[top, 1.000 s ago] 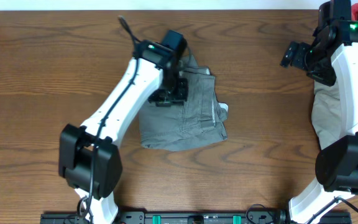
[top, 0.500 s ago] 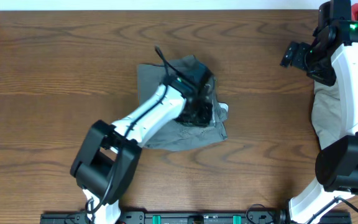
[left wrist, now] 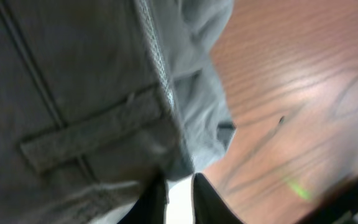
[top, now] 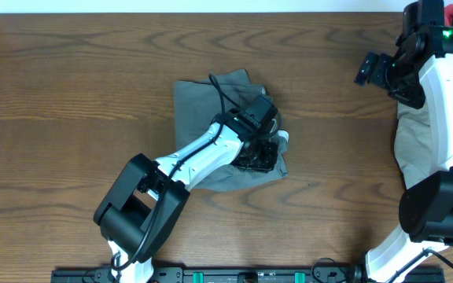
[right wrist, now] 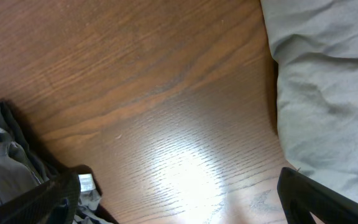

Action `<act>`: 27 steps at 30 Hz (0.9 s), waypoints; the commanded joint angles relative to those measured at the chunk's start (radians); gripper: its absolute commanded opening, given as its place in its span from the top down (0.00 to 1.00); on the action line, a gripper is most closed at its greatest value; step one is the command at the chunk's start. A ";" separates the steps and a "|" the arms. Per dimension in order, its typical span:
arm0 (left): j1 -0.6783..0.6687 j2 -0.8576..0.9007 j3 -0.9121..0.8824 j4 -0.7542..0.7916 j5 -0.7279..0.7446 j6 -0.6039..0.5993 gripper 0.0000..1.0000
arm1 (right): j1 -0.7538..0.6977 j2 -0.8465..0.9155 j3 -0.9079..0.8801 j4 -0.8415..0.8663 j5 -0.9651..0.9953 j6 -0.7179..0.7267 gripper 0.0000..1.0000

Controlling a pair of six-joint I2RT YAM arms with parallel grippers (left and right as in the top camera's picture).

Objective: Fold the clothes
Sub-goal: 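Release the fold and pull the left gripper back left, then grasp the folded trousers with the left gripper and drag to back-left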

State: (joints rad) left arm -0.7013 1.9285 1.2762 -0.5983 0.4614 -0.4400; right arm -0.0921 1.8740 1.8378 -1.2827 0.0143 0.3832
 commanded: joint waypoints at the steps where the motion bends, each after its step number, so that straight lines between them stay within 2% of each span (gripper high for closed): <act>1: 0.026 -0.052 0.041 -0.063 0.026 0.000 0.86 | -0.011 -0.001 0.002 0.000 -0.003 0.013 0.01; 5: 0.096 -0.172 0.101 -0.158 0.024 0.076 0.85 | -0.011 -0.001 0.002 0.000 -0.003 0.013 0.01; 7: 0.155 -0.244 0.114 -0.180 0.016 0.108 0.67 | -0.011 -0.001 0.002 0.000 -0.003 0.013 0.01; 8: 0.190 -0.277 0.114 -0.188 -0.001 0.114 0.43 | -0.011 -0.001 0.002 0.000 -0.003 0.013 0.01; 9: 0.234 -0.312 0.114 -0.204 -0.042 0.114 0.29 | -0.011 -0.001 0.002 0.000 -0.003 0.013 0.01; 11: 0.318 -0.354 0.114 -0.237 -0.135 0.114 0.18 | -0.011 -0.001 0.002 0.000 -0.003 0.013 0.01; 14: 0.472 -0.365 0.112 -0.277 -0.199 0.138 0.10 | -0.011 -0.001 0.002 0.000 -0.003 0.013 0.01; 19: 0.656 -0.283 0.073 -0.275 -0.064 0.260 0.07 | -0.011 -0.001 0.002 0.000 -0.004 0.013 0.01; 23: 0.706 -0.168 0.072 -0.268 0.043 0.333 0.07 | -0.011 -0.001 0.002 0.000 -0.003 0.013 0.01; 27: 0.705 -0.064 0.072 -0.251 0.063 0.357 0.07 | -0.011 -0.001 0.002 0.000 -0.003 0.013 0.01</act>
State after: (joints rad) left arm 0.0074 1.8267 1.3628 -0.8528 0.4625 -0.1474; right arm -0.0921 1.8744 1.8378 -1.2827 0.0139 0.3832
